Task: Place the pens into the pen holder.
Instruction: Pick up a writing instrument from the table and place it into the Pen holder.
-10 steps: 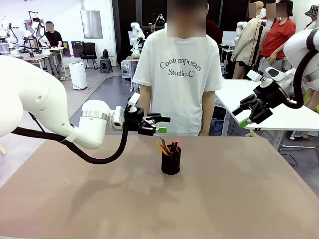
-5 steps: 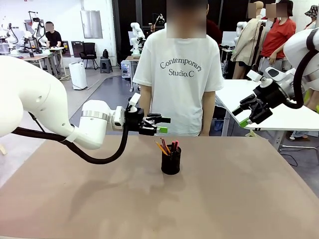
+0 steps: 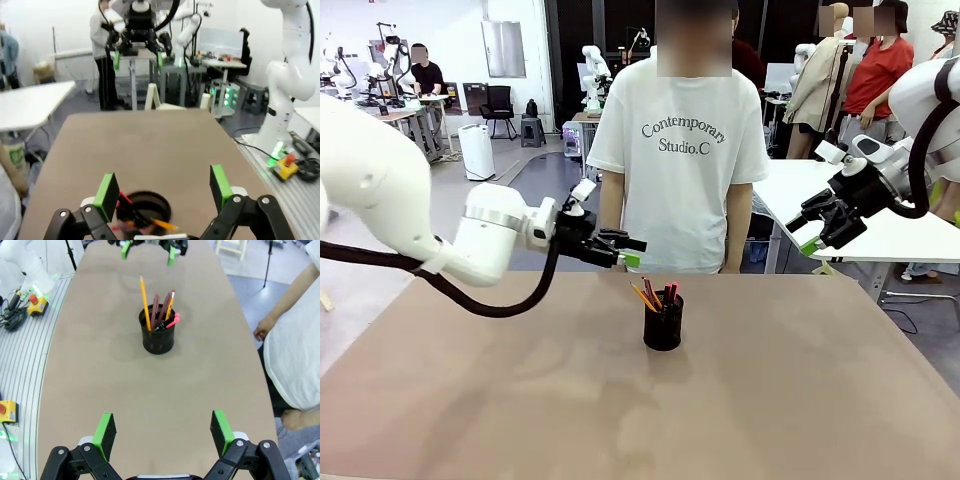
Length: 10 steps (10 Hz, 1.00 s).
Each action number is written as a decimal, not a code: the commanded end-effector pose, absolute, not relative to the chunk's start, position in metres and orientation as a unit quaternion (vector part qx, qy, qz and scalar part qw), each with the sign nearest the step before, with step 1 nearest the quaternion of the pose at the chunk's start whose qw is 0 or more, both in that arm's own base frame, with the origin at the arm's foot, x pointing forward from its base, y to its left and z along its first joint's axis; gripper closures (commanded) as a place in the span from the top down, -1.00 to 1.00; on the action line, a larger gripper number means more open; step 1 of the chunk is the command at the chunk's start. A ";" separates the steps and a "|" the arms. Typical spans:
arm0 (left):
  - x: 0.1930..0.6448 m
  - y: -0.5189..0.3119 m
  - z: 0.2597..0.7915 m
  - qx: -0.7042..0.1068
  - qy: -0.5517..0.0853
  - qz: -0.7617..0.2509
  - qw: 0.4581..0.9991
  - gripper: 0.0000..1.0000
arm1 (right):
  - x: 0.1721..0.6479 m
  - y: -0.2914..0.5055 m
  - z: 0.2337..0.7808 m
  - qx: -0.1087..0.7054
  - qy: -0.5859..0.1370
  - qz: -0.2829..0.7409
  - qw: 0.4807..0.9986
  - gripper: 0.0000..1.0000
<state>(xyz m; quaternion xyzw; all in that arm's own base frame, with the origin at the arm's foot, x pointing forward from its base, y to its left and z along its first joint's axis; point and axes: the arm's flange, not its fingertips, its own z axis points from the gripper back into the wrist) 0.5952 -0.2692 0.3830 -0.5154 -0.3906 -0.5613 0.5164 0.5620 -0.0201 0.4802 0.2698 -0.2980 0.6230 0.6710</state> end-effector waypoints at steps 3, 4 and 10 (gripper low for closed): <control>0.551 -0.228 0.445 -0.459 -0.280 -0.589 0.603 0.90 | 0.562 -0.020 0.483 0.270 -0.303 0.623 0.669 1.00; 0.544 -0.221 0.457 -0.439 -0.261 -0.583 0.632 0.90 | 0.562 -0.020 0.483 0.270 -0.303 0.623 0.669 1.00; 0.529 -0.159 0.496 -0.286 -0.268 -0.626 0.674 0.90 | 0.562 -0.020 0.483 0.270 -0.303 0.623 0.669 1.00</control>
